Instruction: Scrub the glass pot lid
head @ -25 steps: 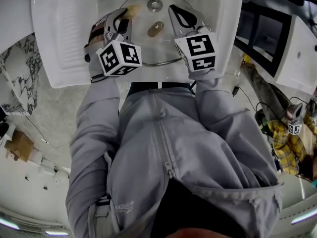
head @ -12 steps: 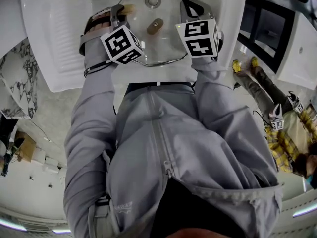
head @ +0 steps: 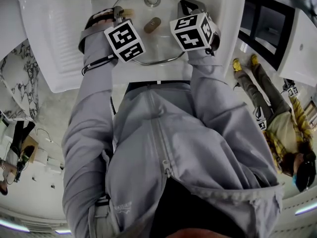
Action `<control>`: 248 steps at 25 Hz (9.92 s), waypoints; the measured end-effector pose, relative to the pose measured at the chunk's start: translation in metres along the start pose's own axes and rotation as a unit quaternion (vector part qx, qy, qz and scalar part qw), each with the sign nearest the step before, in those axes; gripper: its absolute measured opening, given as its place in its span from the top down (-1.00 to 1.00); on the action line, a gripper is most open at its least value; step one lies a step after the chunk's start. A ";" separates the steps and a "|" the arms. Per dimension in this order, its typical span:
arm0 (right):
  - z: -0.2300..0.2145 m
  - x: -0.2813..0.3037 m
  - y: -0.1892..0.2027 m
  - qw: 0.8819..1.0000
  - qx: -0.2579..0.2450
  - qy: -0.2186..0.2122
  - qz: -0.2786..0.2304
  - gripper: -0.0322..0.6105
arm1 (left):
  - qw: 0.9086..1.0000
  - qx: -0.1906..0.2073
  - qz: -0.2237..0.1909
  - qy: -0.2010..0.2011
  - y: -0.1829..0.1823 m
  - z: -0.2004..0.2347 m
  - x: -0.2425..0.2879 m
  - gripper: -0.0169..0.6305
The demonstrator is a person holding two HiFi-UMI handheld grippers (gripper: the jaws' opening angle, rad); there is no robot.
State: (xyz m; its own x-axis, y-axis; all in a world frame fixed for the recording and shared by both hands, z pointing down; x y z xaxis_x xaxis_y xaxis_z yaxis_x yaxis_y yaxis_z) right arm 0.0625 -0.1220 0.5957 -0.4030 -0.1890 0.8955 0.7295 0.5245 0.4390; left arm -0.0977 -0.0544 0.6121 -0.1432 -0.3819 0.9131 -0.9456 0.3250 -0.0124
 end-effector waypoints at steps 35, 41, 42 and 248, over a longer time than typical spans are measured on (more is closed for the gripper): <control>0.022 -0.025 0.022 1.000 0.002 0.009 -0.004 0.89 | 0.984 0.059 -0.061 0.159 -0.012 -0.082 -0.105 0.83; 0.025 -0.038 0.024 1.000 0.004 0.013 -0.005 0.89 | 0.970 0.016 -0.102 0.220 -0.033 -0.089 -0.125 0.83; 0.024 -0.041 0.023 1.000 -0.001 0.016 -0.001 0.89 | 0.967 0.010 -0.109 0.230 -0.037 -0.088 -0.129 0.83; 0.099 -0.074 0.094 0.706 -0.676 -0.177 0.111 0.19 | 0.942 -0.319 -0.092 -0.055 -0.027 -0.031 -0.181 0.83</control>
State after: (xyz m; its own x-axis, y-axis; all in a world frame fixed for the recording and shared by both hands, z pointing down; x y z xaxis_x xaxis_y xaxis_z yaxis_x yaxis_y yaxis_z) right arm 0.1064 0.0232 0.5633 -0.1341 0.1192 0.9838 0.5603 -0.8097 0.1745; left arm -0.0375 0.0325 0.4601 -0.0576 -0.5586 0.8274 -0.5938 0.6854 0.4214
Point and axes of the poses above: the fingertips, and each gripper's own axes: x forward along the fingers, z to its left, y out of its underside, the point moved 2 cm from there along -x, backward along the fingers, and after that the axes turned 10 degrees about -y, right-handed, at the moved point
